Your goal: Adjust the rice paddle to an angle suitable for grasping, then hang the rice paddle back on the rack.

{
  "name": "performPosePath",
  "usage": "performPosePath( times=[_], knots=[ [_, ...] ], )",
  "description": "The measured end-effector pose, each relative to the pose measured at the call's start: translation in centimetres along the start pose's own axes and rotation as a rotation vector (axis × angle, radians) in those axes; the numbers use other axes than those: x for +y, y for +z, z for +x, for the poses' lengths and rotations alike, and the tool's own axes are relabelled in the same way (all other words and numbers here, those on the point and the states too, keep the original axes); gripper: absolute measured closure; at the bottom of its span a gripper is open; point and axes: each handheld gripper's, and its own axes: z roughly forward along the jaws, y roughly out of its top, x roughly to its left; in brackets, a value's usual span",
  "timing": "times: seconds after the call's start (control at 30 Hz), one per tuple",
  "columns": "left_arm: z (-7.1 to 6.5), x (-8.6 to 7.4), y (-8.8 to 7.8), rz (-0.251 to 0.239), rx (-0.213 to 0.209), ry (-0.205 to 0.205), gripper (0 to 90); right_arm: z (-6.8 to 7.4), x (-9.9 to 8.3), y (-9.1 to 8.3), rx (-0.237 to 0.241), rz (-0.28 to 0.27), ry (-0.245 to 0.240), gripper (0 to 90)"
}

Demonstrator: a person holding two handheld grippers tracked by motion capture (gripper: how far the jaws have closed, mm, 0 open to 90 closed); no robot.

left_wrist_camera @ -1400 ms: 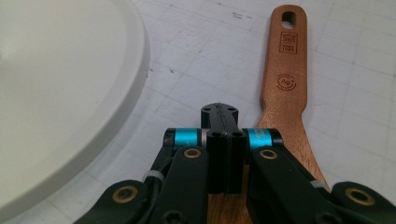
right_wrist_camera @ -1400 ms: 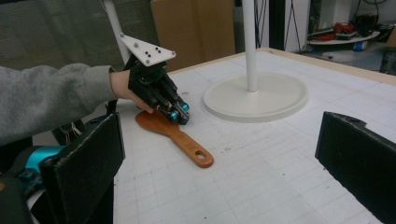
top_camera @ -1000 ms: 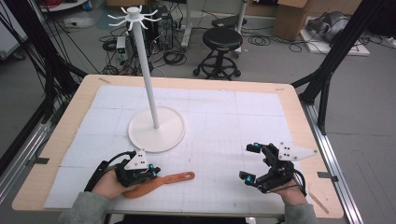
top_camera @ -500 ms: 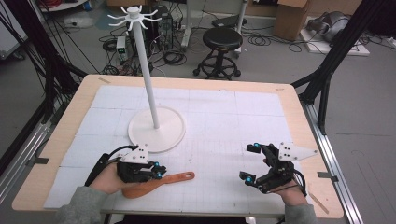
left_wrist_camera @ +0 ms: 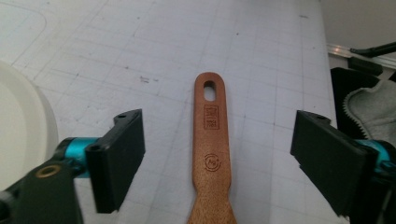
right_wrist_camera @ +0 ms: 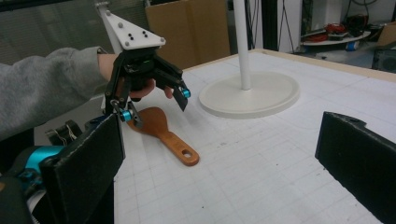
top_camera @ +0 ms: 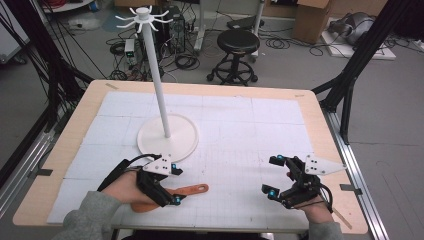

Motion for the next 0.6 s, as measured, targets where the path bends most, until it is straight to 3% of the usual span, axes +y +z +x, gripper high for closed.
performPosePath(
  times=[0.07,0.3,0.53,0.6],
  knots=[
    [-0.1,0.1,0.2,0.036,0.028,0.016,17.9,0.0,0.0,0.1,0.002,0.004,-0.002,0.0],
    [0.3,0.4,1.0,0.092,0.017,0.018,20.1,-0.4,0.1,0.6,0.014,0.011,0.007,0.0],
    [1.0,0.3,1.5,0.113,0.037,-0.011,23.5,-0.5,0.1,0.5,0.025,0.002,0.006,0.0],
    [1.1,0.2,1.5,0.114,0.031,0.009,25.6,-0.7,0.2,0.4,0.023,-0.007,0.009,0.0]
  ],
)
